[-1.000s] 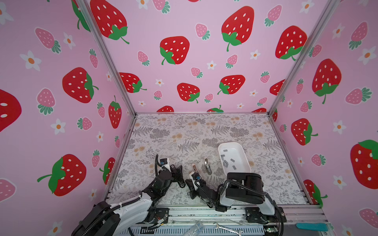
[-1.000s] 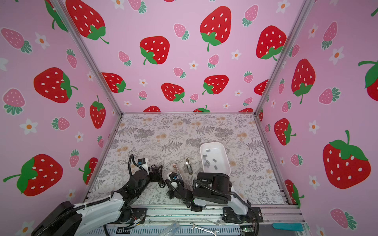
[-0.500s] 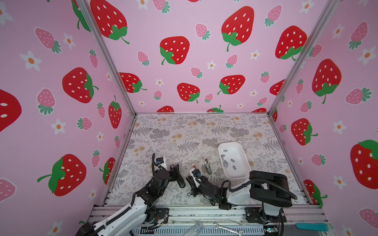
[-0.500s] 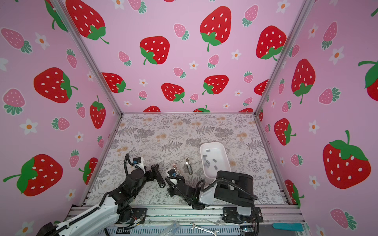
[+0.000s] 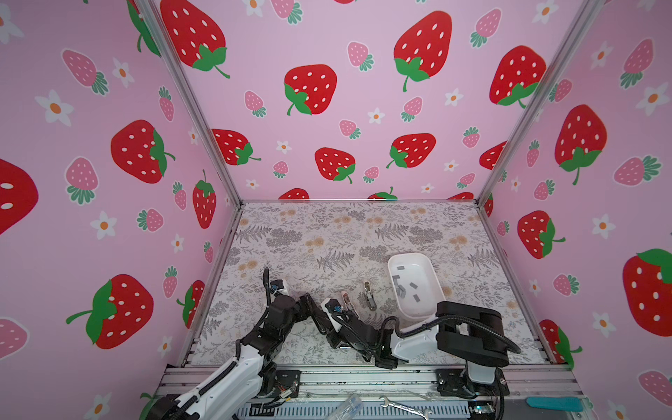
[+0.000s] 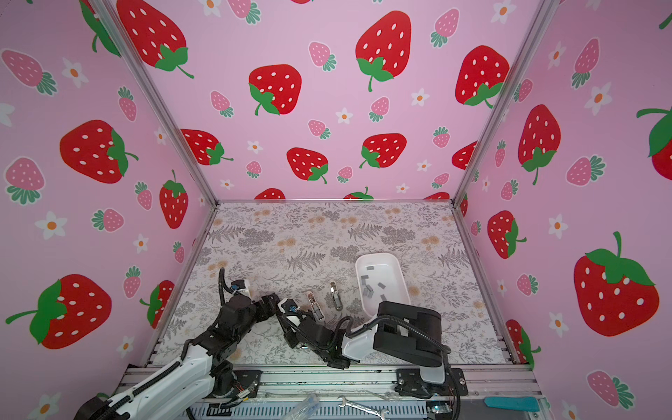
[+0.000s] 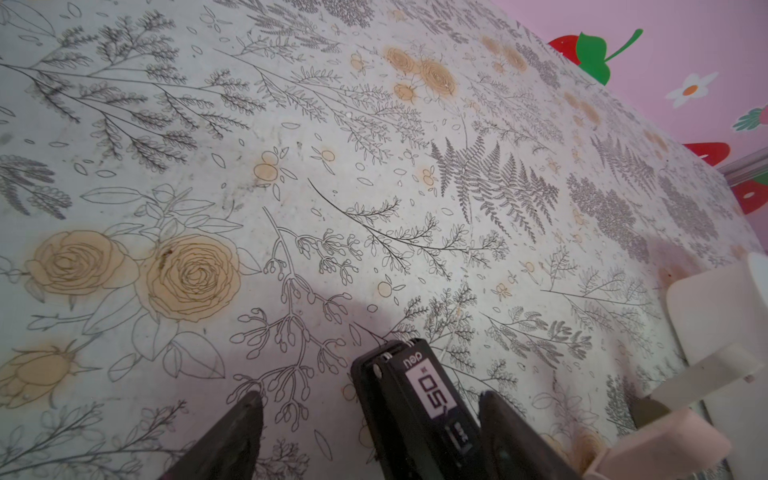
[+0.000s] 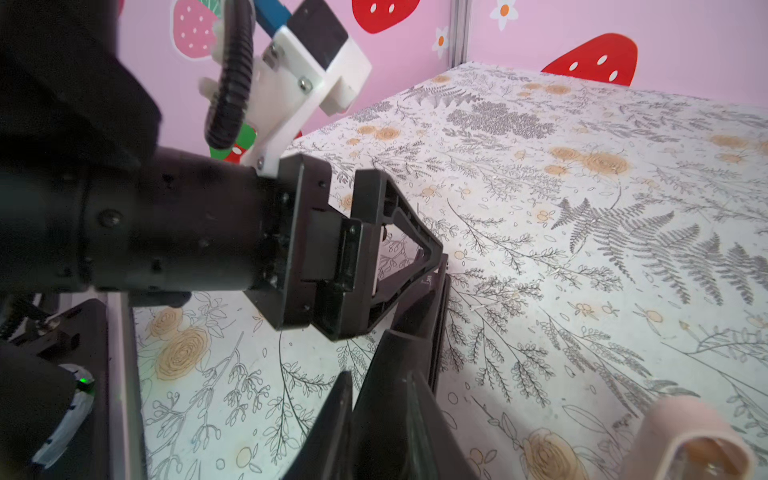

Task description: Load the staples into the stapler

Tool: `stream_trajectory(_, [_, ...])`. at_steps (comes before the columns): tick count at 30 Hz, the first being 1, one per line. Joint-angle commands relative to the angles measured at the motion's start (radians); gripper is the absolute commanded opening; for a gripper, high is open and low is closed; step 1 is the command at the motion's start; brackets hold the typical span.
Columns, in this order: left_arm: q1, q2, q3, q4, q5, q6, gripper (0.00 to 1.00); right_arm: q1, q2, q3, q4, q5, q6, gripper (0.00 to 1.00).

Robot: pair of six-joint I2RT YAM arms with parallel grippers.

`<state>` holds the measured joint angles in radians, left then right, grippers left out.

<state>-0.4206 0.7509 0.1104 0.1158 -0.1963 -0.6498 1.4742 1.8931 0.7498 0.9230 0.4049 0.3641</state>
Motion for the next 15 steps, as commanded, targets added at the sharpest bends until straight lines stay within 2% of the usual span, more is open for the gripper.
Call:
stream_trajectory(1, [0.005, 0.007, 0.021, 0.036, 0.025, 0.009, 0.83, -0.009, 0.038, 0.027, -0.026, -0.018, -0.004, 0.25])
stream_trajectory(15, [0.002, 0.156, -0.008, 0.188, 0.078, -0.017, 0.81, -0.006, 0.154, 0.024, -0.020, -0.022, 0.037, 0.23])
